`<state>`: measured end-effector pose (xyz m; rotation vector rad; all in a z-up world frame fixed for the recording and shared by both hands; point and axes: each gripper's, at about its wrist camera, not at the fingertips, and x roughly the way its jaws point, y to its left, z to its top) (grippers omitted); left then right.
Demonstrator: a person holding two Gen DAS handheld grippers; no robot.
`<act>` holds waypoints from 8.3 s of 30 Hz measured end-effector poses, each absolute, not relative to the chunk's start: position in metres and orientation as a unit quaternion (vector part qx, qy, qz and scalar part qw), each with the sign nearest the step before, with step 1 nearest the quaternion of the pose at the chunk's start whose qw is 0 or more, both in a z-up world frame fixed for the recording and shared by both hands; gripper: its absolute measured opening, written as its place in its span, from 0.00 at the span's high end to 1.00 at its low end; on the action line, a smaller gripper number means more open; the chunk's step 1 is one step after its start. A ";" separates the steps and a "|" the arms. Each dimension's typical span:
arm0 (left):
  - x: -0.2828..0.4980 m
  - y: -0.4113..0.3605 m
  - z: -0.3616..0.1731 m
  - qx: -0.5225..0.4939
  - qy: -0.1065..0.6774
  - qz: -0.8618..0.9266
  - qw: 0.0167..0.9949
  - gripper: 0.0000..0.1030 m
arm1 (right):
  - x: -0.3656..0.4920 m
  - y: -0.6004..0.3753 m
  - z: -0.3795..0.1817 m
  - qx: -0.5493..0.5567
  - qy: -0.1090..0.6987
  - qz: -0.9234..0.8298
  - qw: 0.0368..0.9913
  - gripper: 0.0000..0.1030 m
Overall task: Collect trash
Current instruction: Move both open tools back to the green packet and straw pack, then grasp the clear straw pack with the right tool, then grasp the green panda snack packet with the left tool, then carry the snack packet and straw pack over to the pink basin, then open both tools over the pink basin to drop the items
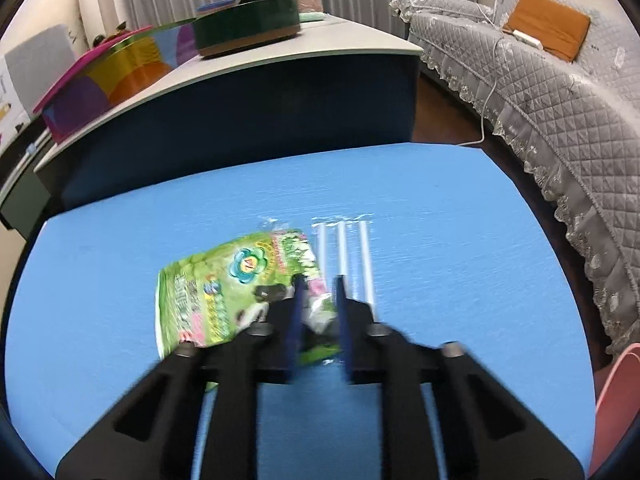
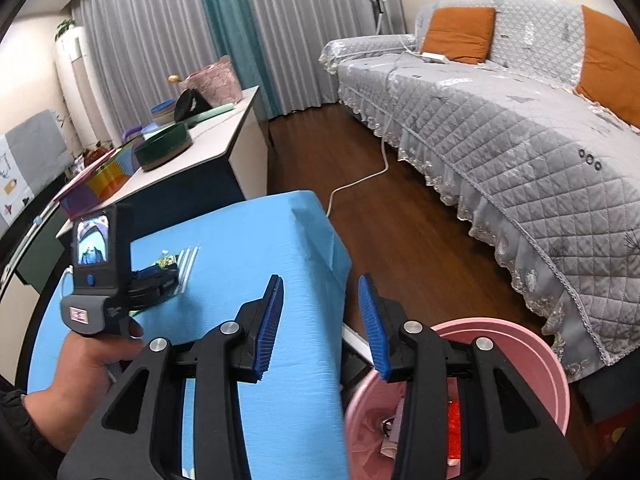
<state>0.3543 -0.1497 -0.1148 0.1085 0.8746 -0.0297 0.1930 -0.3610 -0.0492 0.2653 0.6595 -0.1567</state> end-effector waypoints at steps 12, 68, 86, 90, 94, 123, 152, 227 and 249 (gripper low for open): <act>0.337 -0.047 -0.108 -0.022 0.429 -0.002 0.903 1.00 | 0.220 -0.288 -0.067 0.093 0.351 -0.023 0.932 0.61; 0.348 0.044 -0.114 -0.137 0.425 -0.064 0.892 0.80 | 0.391 -0.206 -0.132 0.082 0.420 -0.004 0.904 0.34; 0.356 0.026 -0.120 -0.132 0.441 -0.089 0.883 0.69 | 0.391 -0.184 -0.138 0.000 0.443 -0.001 0.896 0.81; 0.356 0.017 -0.120 -0.123 0.437 -0.090 0.886 0.61 | 0.383 -0.193 -0.137 -0.004 0.447 -0.005 0.894 0.95; 0.357 0.005 -0.119 -0.108 0.436 -0.095 0.889 0.56 | 0.371 -0.205 -0.136 0.004 0.448 -0.007 0.894 0.95; 0.317 -0.061 -0.096 -0.037 0.402 -0.168 0.899 0.56 | 0.240 -0.267 -0.089 0.082 0.412 -0.017 0.908 0.95; 0.288 -0.211 -0.138 0.162 0.403 -0.119 0.893 0.47 | 0.178 -0.324 -0.103 0.142 0.400 -0.041 0.904 0.95; 0.128 -0.276 -0.036 0.016 0.325 -0.326 0.888 0.99 | 0.072 -0.438 -0.035 0.153 0.300 -0.163 0.927 0.95; 0.126 -0.266 -0.032 0.011 0.328 -0.341 0.881 0.60 | 0.049 -0.455 -0.020 0.166 0.290 -0.204 0.920 0.37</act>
